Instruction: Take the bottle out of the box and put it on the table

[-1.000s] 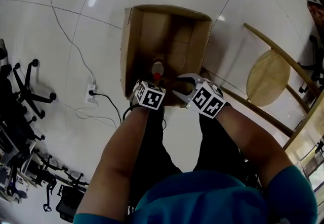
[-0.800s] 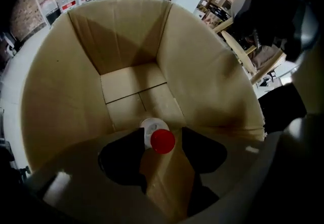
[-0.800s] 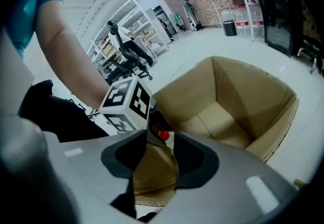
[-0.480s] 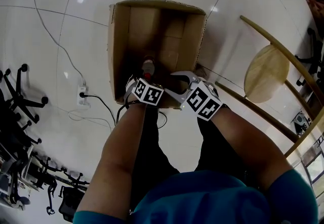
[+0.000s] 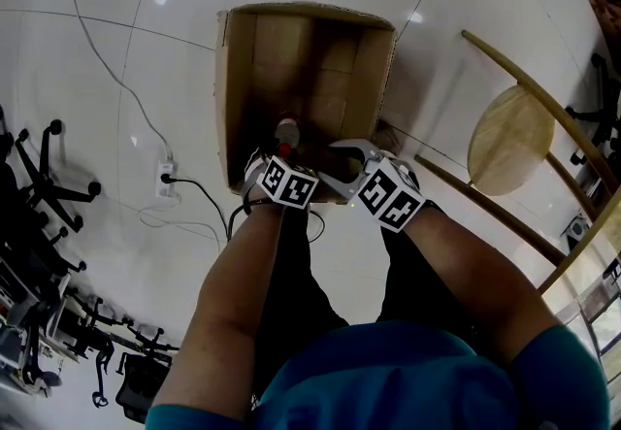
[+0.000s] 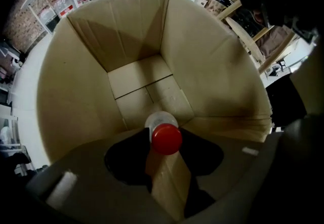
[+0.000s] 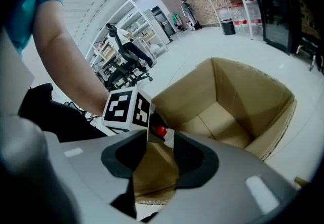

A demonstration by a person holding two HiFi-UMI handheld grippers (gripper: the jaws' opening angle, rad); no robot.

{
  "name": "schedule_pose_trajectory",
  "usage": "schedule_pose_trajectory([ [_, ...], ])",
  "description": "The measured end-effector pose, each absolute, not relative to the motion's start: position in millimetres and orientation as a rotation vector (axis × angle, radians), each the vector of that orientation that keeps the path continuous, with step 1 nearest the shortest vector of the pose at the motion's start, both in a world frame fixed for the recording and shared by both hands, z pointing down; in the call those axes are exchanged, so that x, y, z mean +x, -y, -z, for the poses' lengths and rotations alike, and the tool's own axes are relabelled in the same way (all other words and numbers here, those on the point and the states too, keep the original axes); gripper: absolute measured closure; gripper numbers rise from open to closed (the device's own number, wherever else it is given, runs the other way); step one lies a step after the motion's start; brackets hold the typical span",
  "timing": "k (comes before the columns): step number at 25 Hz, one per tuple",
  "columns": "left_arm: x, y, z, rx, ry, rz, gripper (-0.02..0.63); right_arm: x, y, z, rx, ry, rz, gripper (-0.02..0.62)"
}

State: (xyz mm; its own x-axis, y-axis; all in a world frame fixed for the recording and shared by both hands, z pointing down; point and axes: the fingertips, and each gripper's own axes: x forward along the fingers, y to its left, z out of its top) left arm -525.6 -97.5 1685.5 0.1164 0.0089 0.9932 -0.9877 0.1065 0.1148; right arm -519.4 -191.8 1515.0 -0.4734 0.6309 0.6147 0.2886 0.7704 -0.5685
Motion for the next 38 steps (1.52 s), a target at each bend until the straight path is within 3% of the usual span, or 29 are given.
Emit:
schedule_pose_trajectory([
  [8, -515, 146, -1562, 1.301, 1.177, -1.125, 0.433, -520, 225, -1403, -0.697, 2.158, -0.461, 0.428],
  [15, -503, 200, -1209, 1.435, 1.301, -1.07, 0.434, -499, 251, -1065, -0.695, 2.215, -0.261, 0.428],
  [18, -500, 206, -1112, 1.454, 1.36, -1.07, 0.434, -482, 254, -979, -0.691, 2.274, -0.229, 0.428],
  [28, -391, 159, -931, 1.478, 1.431, -1.094, 0.434, -350, 205, -803, -0.777, 2.511, -0.189, 0.43],
  [38, -324, 101, -800, 1.667, 1.463, -1.009, 0.434, -275, 146, -666, -0.715, 2.694, -0.076, 0.43],
])
